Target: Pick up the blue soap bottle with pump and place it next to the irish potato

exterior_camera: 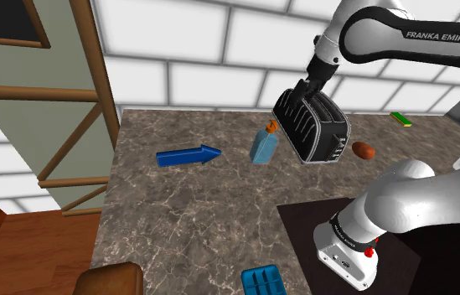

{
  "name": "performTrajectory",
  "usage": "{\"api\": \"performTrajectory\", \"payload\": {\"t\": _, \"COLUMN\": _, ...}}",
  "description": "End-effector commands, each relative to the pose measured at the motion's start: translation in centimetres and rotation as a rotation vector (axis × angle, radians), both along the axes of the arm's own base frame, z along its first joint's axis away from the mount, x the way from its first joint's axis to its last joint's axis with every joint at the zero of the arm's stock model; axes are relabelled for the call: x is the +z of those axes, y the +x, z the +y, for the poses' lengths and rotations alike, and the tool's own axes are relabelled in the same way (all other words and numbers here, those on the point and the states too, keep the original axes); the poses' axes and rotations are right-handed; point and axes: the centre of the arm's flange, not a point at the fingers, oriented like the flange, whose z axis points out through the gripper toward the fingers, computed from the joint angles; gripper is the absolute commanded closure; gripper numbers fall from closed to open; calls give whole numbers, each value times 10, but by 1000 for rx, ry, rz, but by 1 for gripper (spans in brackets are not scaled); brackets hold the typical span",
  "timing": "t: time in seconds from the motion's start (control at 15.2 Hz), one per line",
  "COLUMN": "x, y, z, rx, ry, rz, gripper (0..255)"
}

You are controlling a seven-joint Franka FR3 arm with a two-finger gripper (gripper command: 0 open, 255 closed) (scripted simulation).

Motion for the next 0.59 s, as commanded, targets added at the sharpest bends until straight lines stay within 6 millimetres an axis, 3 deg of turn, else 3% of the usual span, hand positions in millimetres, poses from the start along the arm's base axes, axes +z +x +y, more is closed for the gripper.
{"api": "performTrajectory", "payload": {"t": 0.0, "x": -22, "y": 11, "z": 1, "rx": -20, "ry": 10, "rz": -4, "gripper": 0}}
{"api": "performTrajectory", "payload": {"t": 0.46, "x": -104, "y": 51, "z": 0, "rx": -88, "ry": 43, "rz": -8, "gripper": 0}}
{"api": "performTrajectory", "payload": {"t": 0.53, "x": -106, "y": 52, "z": 0, "rx": -89, "ry": 44, "rz": -9, "gripper": 0}}
